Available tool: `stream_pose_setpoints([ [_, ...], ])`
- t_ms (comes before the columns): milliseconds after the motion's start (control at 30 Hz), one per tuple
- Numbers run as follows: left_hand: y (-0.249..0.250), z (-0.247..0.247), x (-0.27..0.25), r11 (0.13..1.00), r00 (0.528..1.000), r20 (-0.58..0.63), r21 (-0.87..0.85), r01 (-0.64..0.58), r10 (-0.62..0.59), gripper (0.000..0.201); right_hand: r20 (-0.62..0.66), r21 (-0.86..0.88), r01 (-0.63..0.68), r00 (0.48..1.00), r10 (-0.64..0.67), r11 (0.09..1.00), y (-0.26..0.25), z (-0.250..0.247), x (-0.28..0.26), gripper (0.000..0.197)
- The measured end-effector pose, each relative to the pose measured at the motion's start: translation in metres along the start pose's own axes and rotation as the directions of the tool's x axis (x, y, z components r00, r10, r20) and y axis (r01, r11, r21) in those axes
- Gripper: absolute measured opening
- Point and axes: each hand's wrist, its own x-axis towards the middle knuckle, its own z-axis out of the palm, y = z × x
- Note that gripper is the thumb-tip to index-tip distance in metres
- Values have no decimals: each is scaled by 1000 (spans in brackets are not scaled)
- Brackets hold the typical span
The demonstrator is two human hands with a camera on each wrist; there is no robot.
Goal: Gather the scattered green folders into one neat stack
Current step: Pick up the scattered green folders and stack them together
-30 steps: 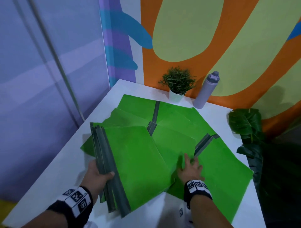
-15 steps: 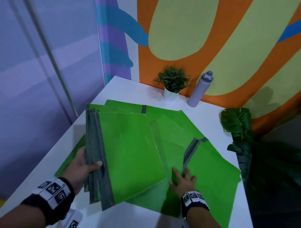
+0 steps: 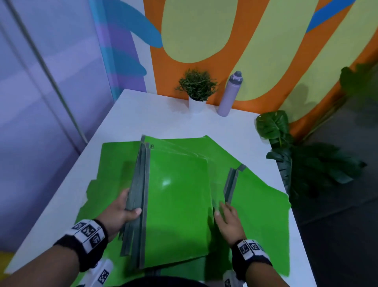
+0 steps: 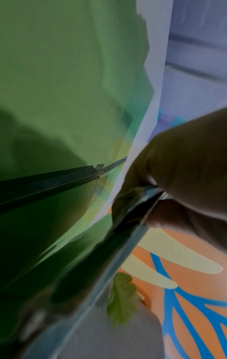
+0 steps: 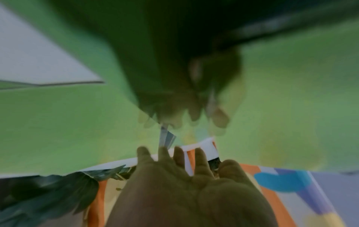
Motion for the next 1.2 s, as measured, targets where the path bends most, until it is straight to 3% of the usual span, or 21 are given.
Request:
stream_pose_setpoints([
  [67, -1, 6, -3, 1000, 999, 52, 24, 15, -17, 83, 68, 297, -100, 994, 84, 950, -12, -1, -6, 78],
  [133, -3, 14, -4, 1000, 994, 108, 14, 28, -30, 95, 130, 490, -217, 976, 176, 844, -17, -3, -7, 75],
  [167, -4, 21, -4, 999, 991, 126, 17, 46, -48, 92, 150, 550, -254, 967, 205, 796, -17, -4, -8, 73],
  [233, -7, 34, -4, 991, 986, 115, 65, 117, -124, 71, 163, 628, -279, 960, 228, 726, -15, -6, -10, 74],
  [300, -9, 44, -2, 974, 977, 85, 134, 182, -194, 75, 129, 661, -274, 959, 253, 698, -13, -9, -12, 71],
  [400, -15, 50, 9, 943, 993, -41, 311, 116, -109, 71, 6, 712, -215, 954, 300, 669, -10, -17, -9, 65],
  [500, -44, 49, 29, 739, 992, -126, 666, 99, -20, 61, -93, 733, -167, 936, 340, 660, -7, -27, -4, 64],
  [567, -70, 44, 34, 570, 991, -127, 811, 131, -47, 83, -129, 737, -155, 923, 363, 658, -4, -36, -2, 65],
  [667, -90, 22, 32, 370, 991, -120, 920, 131, -54, 111, -170, 738, -149, 903, 395, 659, 5, -48, -3, 65],
  [767, -92, -13, 34, 252, 969, -244, 940, 230, 29, 108, -168, 745, -157, 896, 411, 648, 13, -54, -6, 64],
  [800, -91, -24, 35, 244, 955, -288, 934, 262, 74, 100, -167, 738, -163, 896, 412, 655, 15, -54, -7, 64],
  [900, -90, -42, 40, 364, 912, -345, 897, 250, 224, 61, -145, 715, -192, 900, 411, 673, 19, -45, -8, 64],
  [1033, -95, -36, 40, 333, 910, -384, 888, 317, 158, 78, -111, 634, -255, 904, 412, 730, 23, -22, -9, 63],
  [1067, -97, -33, 40, 324, 908, -392, 886, 330, 149, 74, -86, 628, -287, 898, 431, 724, 22, -17, -10, 63],
  [1200, -102, -36, 43, 438, 892, -444, 822, 365, 89, 23, -30, 549, -379, 882, 470, 745, 28, 1, -9, 64],
])
